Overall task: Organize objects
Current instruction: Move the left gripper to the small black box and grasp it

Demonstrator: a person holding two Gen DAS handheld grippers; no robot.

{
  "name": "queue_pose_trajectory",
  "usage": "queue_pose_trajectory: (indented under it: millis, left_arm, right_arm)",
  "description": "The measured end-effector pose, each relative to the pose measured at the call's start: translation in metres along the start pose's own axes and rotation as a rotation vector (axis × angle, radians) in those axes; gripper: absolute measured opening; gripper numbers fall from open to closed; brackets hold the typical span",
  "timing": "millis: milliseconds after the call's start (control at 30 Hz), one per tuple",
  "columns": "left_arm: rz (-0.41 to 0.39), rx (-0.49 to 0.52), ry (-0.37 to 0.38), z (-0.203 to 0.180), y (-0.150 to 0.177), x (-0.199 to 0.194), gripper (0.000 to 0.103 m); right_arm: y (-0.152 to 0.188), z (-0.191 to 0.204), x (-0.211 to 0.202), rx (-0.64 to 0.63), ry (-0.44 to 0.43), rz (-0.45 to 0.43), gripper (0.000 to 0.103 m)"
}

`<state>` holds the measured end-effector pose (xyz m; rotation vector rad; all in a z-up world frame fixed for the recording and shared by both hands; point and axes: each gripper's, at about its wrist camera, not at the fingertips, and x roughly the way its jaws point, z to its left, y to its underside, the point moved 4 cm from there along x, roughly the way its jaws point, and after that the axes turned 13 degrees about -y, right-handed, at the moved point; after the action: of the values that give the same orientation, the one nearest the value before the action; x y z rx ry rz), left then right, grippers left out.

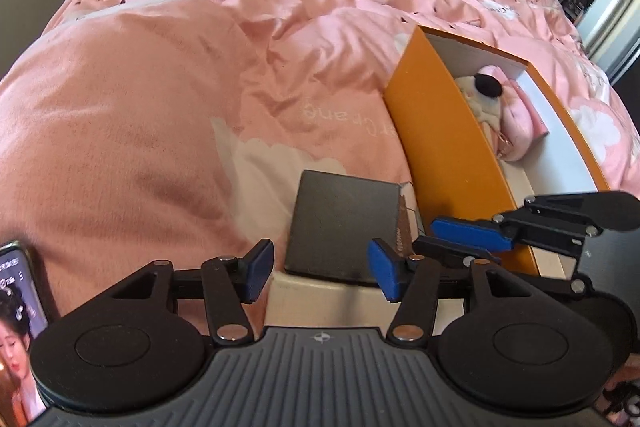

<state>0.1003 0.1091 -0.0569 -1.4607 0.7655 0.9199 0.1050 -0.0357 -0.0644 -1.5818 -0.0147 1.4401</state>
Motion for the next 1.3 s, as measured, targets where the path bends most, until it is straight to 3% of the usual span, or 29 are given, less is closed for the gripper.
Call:
queue_pose_trajectory:
  millis: [333, 567, 767, 900, 967, 1133, 1300]
  left_arm:
    - [0.076, -0.117, 0.067, 0.005, -0.008, 0.035, 0.075]
    - [0.139, -0.221, 0.176, 0.011, -0.012, 0.054, 0.086]
    - [0.167, -0.272, 0.219, 0.012, -0.013, 0.064, 0.089]
    - [0.162, -0.294, 0.231, 0.012, -0.012, 0.063, 0.083]
    - [0.155, -0.295, 0.228, 0.012, -0.012, 0.058, 0.071]
    - [0.12, -0.276, 0.179, 0.014, -0.011, 0.036, 0.049]
    - [0.066, -0.254, 0.137, 0.022, -0.012, 0.01, 0.038]
  right_arm:
    - [-0.008, -0.003, 0.016, -0.092, 0.085, 0.036, 0.015]
    - [-0.009, -0.005, 0.023, -0.122, 0.101, 0.042, 0.015]
    - [-0.009, -0.005, 0.028, -0.158, 0.134, 0.039, 0.015]
    - [-0.009, -0.005, 0.028, -0.164, 0.141, 0.033, 0.012]
    - [-0.009, -0.006, 0.027, -0.166, 0.155, 0.029, 0.008]
    - [-0.012, -0.008, 0.027, -0.157, 0.164, 0.024, 0.003]
    - [-0.014, 0.005, 0.032, -0.203, 0.142, 0.024, 0.001]
